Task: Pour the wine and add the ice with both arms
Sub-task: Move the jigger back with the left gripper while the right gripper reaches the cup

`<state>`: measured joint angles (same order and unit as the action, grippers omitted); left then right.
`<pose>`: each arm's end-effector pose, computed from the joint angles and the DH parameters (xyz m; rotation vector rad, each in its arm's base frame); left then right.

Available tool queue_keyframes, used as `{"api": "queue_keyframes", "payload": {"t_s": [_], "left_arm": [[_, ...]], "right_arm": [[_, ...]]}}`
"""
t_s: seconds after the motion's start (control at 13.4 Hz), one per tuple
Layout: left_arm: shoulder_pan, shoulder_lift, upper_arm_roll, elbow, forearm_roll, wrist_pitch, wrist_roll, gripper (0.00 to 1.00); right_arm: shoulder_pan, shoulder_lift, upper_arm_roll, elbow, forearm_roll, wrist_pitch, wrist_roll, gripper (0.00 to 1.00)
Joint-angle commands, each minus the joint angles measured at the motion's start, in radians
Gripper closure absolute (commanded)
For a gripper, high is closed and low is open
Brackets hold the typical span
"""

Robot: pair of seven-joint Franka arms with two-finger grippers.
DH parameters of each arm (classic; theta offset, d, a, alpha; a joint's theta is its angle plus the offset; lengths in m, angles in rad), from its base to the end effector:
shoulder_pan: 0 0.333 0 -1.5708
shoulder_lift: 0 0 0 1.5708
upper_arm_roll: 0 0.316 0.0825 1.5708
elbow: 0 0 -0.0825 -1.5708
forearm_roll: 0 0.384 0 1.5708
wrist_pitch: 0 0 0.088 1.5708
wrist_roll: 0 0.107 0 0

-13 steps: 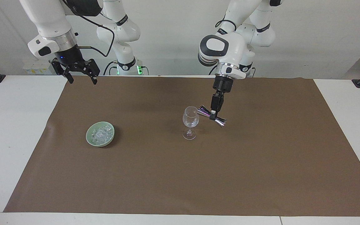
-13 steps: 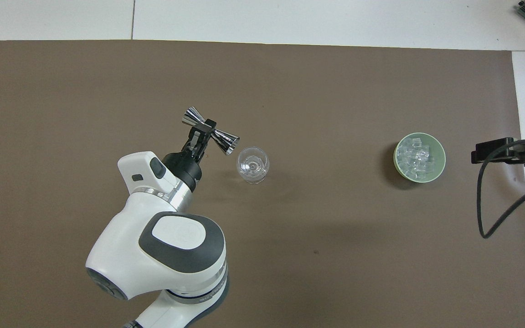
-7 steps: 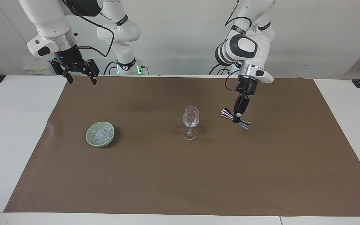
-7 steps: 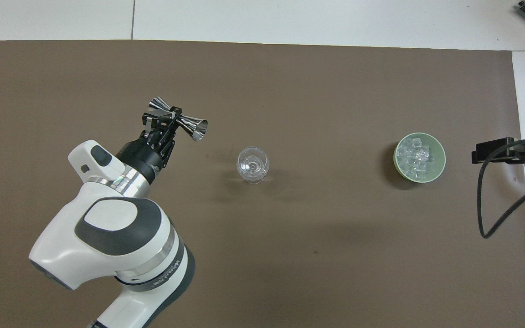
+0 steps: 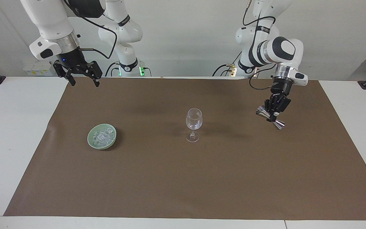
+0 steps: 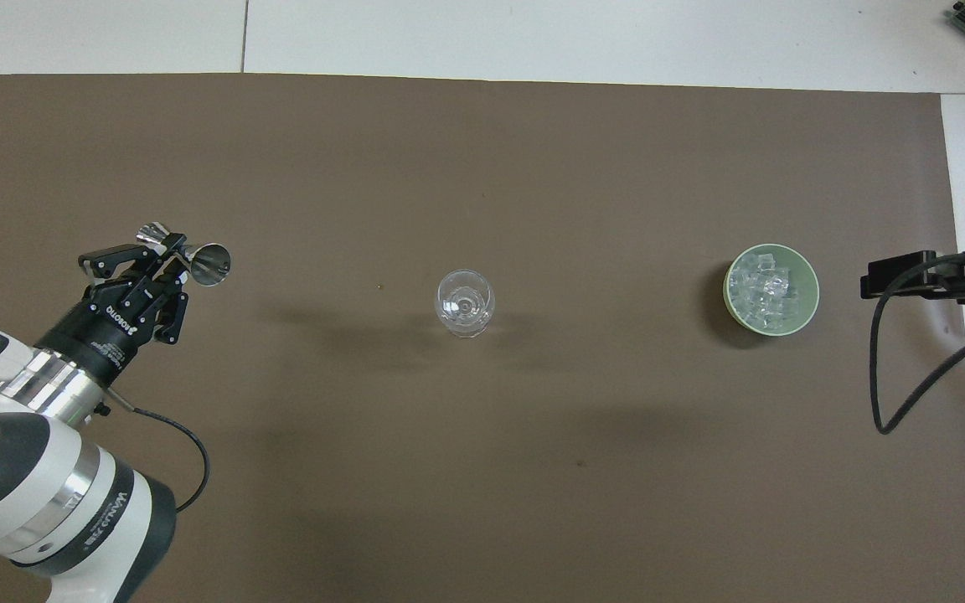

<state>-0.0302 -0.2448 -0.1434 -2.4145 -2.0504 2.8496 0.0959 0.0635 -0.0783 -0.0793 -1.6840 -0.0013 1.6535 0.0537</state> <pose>0.4599 -0.0335 0.4193 1.4126 1.4869 0.4012 0.5372 -0.0103 0.6207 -3.1330 0.1086 -0.0744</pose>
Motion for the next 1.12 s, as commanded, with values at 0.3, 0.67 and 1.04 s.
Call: {"api": "queue_keyframes", "payload": {"t_s": [0.3,0.67,1.04], "left_arm": [[0.007,-0.042,0.186,-0.1,-0.007,-0.172,-0.195,1.0],[0.116,0.033,0.248,-0.101,0.111,-0.326,-0.459,1.0],[0.206,0.111,0.248,-0.078,0.18,-0.426,-0.567,1.0]], "right_arm": [[-0.021,0.051,0.007,-0.095,0.017,0.181,-0.19,0.0],[-0.022,0.09,0.004,-0.218,0.017,0.351,-0.427,0.0],[-0.022,0.13,0.004,-0.348,0.015,0.569,-0.684,0.0]]}}
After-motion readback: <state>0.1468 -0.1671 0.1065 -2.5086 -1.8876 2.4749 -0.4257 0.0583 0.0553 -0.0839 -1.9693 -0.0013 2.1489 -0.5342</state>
